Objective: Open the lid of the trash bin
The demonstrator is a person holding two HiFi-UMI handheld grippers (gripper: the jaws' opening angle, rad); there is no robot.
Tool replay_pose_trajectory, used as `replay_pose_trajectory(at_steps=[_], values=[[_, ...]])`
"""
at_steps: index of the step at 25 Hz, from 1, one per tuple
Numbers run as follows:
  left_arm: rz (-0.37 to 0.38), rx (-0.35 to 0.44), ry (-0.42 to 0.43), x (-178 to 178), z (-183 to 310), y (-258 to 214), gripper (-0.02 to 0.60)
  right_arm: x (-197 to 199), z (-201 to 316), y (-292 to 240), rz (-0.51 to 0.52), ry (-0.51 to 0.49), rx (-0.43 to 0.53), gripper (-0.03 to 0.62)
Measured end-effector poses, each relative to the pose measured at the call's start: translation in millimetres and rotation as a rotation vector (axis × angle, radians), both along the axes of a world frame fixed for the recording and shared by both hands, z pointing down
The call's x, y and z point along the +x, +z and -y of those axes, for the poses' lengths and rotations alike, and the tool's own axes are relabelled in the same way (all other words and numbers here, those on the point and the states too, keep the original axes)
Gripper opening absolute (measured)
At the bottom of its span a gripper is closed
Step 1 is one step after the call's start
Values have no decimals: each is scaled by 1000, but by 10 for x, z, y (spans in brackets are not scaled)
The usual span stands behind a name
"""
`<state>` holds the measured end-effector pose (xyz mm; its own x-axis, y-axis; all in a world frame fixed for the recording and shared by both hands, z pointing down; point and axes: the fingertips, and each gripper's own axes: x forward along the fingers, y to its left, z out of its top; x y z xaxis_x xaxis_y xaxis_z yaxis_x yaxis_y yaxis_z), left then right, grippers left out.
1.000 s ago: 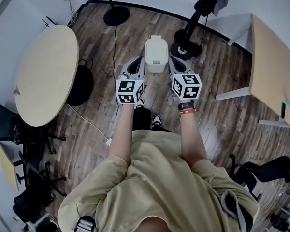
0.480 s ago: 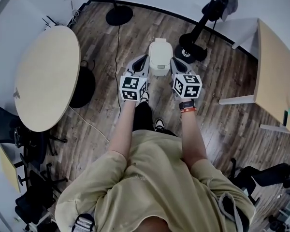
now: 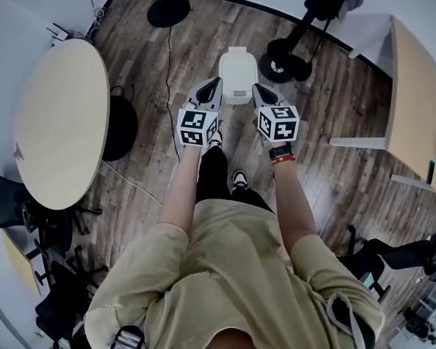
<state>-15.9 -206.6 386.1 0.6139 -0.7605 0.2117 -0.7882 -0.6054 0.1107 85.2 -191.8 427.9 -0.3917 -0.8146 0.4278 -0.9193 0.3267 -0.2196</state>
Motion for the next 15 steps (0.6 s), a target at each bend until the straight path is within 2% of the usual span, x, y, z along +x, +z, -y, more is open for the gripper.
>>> replay_pose_trajectory(at_steps=[15], values=[[21,-94,52,175,870,1159,23,-104,732,1326,-16,-72,-153,15]])
